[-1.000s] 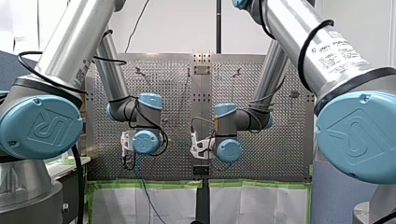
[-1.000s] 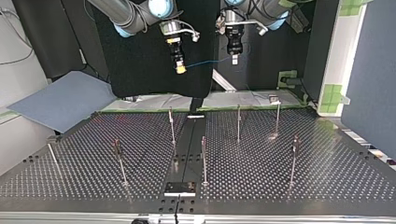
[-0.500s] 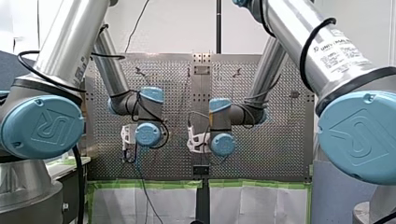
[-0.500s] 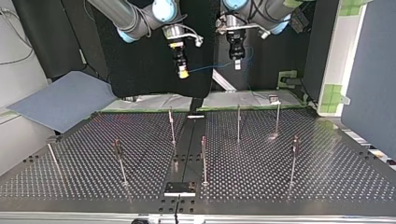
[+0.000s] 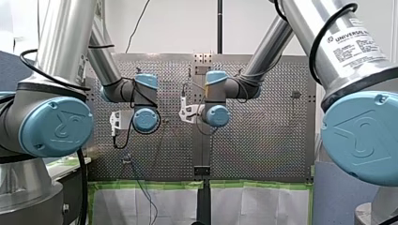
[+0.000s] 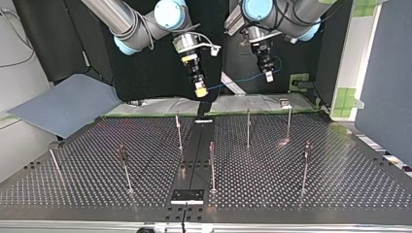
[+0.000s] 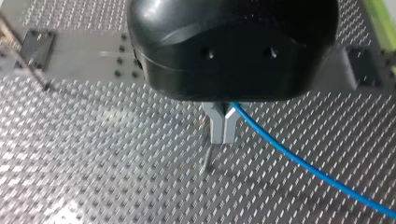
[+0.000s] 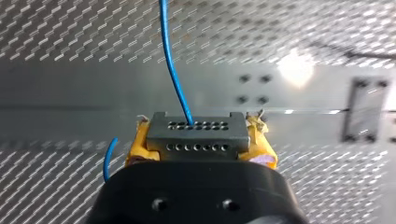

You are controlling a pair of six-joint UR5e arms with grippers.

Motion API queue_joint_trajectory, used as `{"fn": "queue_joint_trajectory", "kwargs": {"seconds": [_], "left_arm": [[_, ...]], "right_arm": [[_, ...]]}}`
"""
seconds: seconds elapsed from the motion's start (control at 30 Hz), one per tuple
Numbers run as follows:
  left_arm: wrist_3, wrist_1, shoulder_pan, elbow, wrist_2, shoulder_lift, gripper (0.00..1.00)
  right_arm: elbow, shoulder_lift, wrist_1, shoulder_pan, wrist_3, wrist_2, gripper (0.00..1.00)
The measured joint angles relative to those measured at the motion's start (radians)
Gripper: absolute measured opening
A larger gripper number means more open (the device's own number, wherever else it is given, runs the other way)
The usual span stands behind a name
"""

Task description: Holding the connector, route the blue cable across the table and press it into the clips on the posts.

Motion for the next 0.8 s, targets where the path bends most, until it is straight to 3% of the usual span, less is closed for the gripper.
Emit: {"fn": "queue_joint_trajectory", "kwargs": {"seconds": [0.27, 0.5, 0.8], "left_arm": [[-0.008, -0.072, 0.020, 0.035, -0.024, 0.073, 0.00], [-0.044, -0.135, 0.021, 0.061, -0.025, 0.135, 0.00], [-0.064, -0.208, 0.044, 0.090, -0.039, 0.208, 0.00]], "right_arm": [[-0.074, -0.055, 0.074, 0.005, 0.017, -0.074, 0.00], [-0.134, -0.022, 0.134, 0.013, 0.030, -0.131, 0.00], [-0.215, 0.003, 0.215, 0.031, 0.050, -0.153, 0.00]]}}
